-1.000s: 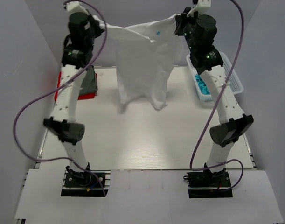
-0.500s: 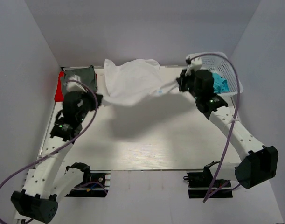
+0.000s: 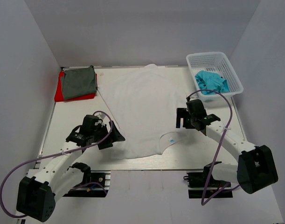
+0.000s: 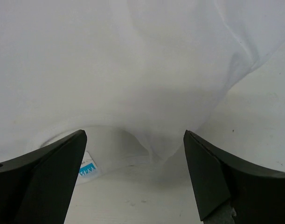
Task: Fold and stack the t-shirts
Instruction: Flatten out the tshirt
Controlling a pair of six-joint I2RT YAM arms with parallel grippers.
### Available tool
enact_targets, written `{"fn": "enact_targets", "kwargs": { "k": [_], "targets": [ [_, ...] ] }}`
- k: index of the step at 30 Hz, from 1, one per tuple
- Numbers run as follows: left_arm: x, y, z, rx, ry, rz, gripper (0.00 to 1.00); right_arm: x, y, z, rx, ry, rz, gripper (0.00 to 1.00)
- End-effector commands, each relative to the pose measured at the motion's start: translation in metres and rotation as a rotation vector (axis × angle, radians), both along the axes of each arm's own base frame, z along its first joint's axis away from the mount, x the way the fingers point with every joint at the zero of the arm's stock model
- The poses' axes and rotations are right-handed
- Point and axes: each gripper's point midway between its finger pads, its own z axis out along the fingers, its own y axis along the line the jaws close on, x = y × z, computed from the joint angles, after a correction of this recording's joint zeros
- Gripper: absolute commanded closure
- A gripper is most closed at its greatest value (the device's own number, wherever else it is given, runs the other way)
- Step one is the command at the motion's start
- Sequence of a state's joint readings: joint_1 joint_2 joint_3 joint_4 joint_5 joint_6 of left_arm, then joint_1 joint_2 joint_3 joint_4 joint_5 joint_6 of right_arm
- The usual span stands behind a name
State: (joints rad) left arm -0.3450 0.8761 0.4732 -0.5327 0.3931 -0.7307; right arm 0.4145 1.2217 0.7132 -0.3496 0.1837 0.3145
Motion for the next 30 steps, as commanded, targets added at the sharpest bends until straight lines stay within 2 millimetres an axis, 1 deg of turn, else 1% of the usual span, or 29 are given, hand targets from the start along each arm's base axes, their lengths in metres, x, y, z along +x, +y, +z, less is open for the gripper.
{"fn": "enact_targets", "kwargs": {
  "k": [1, 2, 3, 4, 5, 6, 8, 9, 10, 11, 12, 13, 14, 15, 17, 18, 19, 20, 21, 22, 23, 24, 25, 26, 27, 28, 29, 30],
  "targets": [
    [0.013, -0.007, 0.029, -0.003, -0.072, -0.044, 0.00, 0.016, 0.006, 0.037, 0.046, -0.095, -0.032, 0.10],
    [0.020, -0.008, 0.034, 0.005, -0.093, -0.046, 0.00, 0.023, 0.009, 0.050, 0.060, -0.119, -0.034, 0.10],
    [0.029, -0.009, 0.041, 0.007, -0.118, -0.037, 0.00, 0.025, 0.011, 0.053, 0.063, -0.126, -0.028, 0.10],
    [0.045, -0.010, 0.056, 0.024, -0.175, -0.012, 0.00, 0.027, 0.016, 0.055, 0.076, -0.131, -0.005, 0.10],
    [0.057, -0.009, 0.062, 0.046, -0.214, -0.004, 0.00, 0.030, 0.019, 0.058, 0.077, -0.134, 0.004, 0.10],
    [0.082, -0.004, 0.072, 0.096, -0.261, 0.044, 0.00, 0.035, 0.020, 0.055, 0.062, -0.122, 0.004, 0.10],
    [0.109, -0.002, 0.077, 0.153, -0.307, 0.067, 0.00, 0.041, 0.018, 0.055, 0.043, -0.119, -0.007, 0.10],
    [0.132, -0.005, 0.098, 0.144, -0.370, 0.075, 0.00, 0.047, 0.017, 0.058, 0.028, -0.130, -0.021, 0.10],
    [0.151, -0.007, 0.081, 0.176, -0.336, 0.063, 0.00, 0.052, 0.017, 0.045, 0.015, -0.098, -0.029, 0.10],
    [0.163, -0.012, 0.077, 0.183, -0.317, 0.060, 0.00, 0.054, 0.018, 0.041, 0.019, -0.093, -0.028, 0.10],
    [0.186, -0.014, 0.096, 0.212, -0.344, 0.070, 0.00, 0.057, 0.013, 0.034, -0.014, -0.088, -0.043, 0.10],
    [0.201, -0.013, 0.091, 0.255, -0.328, 0.070, 0.00, 0.061, 0.015, 0.030, -0.009, -0.087, -0.047, 0.10],
    [0.219, -0.010, 0.055, 0.316, -0.236, 0.080, 0.00, 0.062, 0.016, 0.028, -0.002, -0.080, -0.055, 0.10],
    [0.242, -0.008, 0.065, 0.351, -0.252, 0.113, 0.00, 0.064, 0.019, 0.022, 0.014, -0.063, -0.053, 0.10],
    [0.268, -0.001, 0.047, 0.396, -0.213, 0.145, 0.00, 0.068, 0.030, 0.012, 0.062, -0.046, -0.034, 0.10],
    [0.292, 0.003, 0.030, 0.421, -0.192, 0.167, 0.00, 0.069, 0.035, 0.010, 0.084, -0.037, -0.016, 0.10],
    [0.298, 0.005, 0.019, 0.446, -0.167, 0.171, 0.00, 0.071, 0.038, 0.009, 0.089, -0.033, -0.009, 0.10],
    [0.307, 0.012, 0.010, 0.471, -0.148, 0.190, 0.00, 0.072, 0.040, -0.001, 0.077, -0.005, 0.012, 0.10],
    [0.323, 0.013, 0.015, 0.461, -0.153, 0.215, 0.00, 0.073, 0.041, -0.005, 0.072, 0.006, 0.026, 0.10],
    [0.321, 0.016, -0.011, 0.495, -0.088, 0.203, 0.00, 0.076, 0.038, -0.014, 0.035, 0.039, 0.036, 0.10],
    [0.330, 0.020, -0.011, 0.498, -0.092, 0.232, 0.00, 0.075, 0.038, -0.019, 0.019, 0.059, 0.041, 0.10],
    [0.331, 0.024, -0.017, 0.518, -0.084, 0.240, 0.00, 0.073, 0.036, -0.023, 0.004, 0.077, 0.043, 0.10],
    [0.331, 0.025, -0.017, 0.521, -0.083, 0.255, 0.00, 0.073, 0.034, -0.030, -0.012, 0.094, 0.042, 0.10],
    [0.328, 0.030, -0.030, 0.524, -0.055, 0.253, 0.00, 0.072, 0.034, -0.034, -0.011, 0.104, 0.042, 0.10],
    [0.327, 0.030, -0.034, 0.524, -0.053, 0.253, 0.00, 0.071, 0.037, -0.039, 0.000, 0.116, 0.052, 0.10],
    [0.322, 0.031, -0.040, 0.520, -0.032, 0.266, 0.00, 0.069, 0.036, -0.042, 0.003, 0.126, 0.049, 0.10],
    [0.312, 0.040, -0.053, 0.544, 0.006, 0.271, 0.00, 0.067, 0.037, -0.047, 0.008, 0.141, 0.050, 0.10],
    [0.307, 0.043, -0.055, 0.550, 0.016, 0.284, 0.00, 0.066, 0.036, -0.052, 0.010, 0.158, 0.050, 0.10]
  ]
}}
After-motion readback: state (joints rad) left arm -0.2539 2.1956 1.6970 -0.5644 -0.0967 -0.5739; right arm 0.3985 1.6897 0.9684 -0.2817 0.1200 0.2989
